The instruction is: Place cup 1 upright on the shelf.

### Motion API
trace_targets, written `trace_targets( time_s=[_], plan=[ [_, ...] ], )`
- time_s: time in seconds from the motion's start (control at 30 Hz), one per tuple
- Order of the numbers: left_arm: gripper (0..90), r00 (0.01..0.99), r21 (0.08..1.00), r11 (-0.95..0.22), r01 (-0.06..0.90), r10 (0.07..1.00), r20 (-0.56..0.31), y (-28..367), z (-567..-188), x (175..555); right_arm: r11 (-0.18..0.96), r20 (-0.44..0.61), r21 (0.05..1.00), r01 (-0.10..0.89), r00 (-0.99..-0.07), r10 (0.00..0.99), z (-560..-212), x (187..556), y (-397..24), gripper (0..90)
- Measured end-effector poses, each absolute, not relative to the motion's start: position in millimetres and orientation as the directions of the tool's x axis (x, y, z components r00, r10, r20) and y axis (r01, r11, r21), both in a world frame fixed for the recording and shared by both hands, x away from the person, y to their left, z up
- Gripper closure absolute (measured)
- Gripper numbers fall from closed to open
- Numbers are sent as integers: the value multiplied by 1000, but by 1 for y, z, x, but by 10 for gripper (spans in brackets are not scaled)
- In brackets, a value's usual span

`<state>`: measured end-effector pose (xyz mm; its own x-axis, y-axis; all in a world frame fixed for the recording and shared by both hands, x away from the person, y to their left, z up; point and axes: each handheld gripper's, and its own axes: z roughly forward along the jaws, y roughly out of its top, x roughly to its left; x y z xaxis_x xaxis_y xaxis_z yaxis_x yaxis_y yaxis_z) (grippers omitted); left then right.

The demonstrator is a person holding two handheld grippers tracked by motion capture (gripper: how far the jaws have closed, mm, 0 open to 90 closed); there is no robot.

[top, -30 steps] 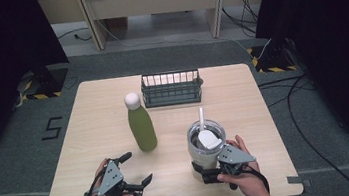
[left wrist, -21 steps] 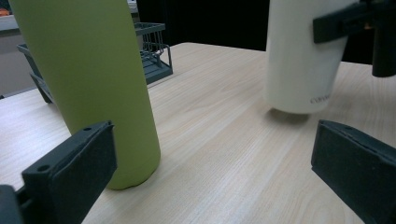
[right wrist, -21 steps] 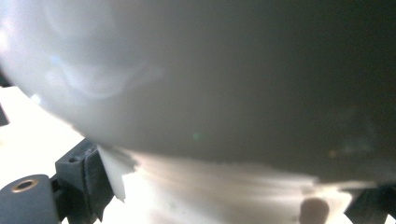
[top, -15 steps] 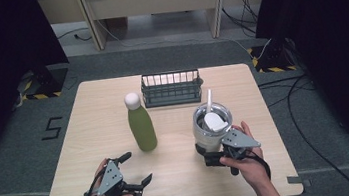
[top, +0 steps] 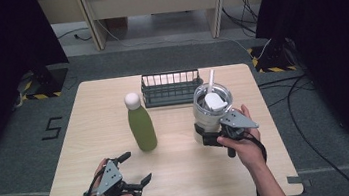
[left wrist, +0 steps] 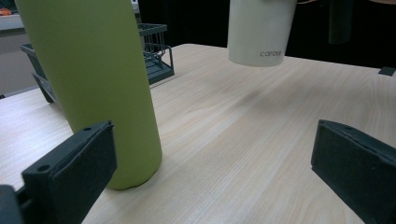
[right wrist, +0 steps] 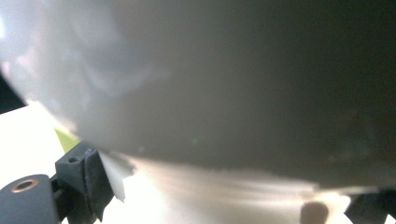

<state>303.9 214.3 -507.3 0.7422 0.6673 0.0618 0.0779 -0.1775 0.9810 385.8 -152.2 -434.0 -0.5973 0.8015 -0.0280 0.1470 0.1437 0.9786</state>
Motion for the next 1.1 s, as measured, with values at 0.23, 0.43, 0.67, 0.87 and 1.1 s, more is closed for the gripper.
trace_targets(
  time_s=[0.23, 0.43, 0.67, 0.87, 1.1],
  plan=[
    [0, 743, 982, -174, 77, 667, 60, 215, -507, 304, 148, -36, 978, 144, -587, 809, -427, 403, -147, 99],
    [0, 743, 982, -171, 75, 666, 59, 215, -506, 304, 145, -32, 978, 148, -582, 813, -425, 412, -145, 99],
    [0, 743, 983, -167, 77, 667, 55, 215, -506, 304, 142, -35, 979, 145, -571, 821, -420, 424, -143, 99],
    [0, 744, 983, -165, 76, 666, 54, 215, -506, 304, 133, -27, 979, 152, -556, 830, -416, 433, -143, 99],
    [0, 745, 984, -162, 76, 665, 52, 214, -506, 304, 136, -35, 979, 149, -541, 840, -412, 444, -145, 99]
  ],
)
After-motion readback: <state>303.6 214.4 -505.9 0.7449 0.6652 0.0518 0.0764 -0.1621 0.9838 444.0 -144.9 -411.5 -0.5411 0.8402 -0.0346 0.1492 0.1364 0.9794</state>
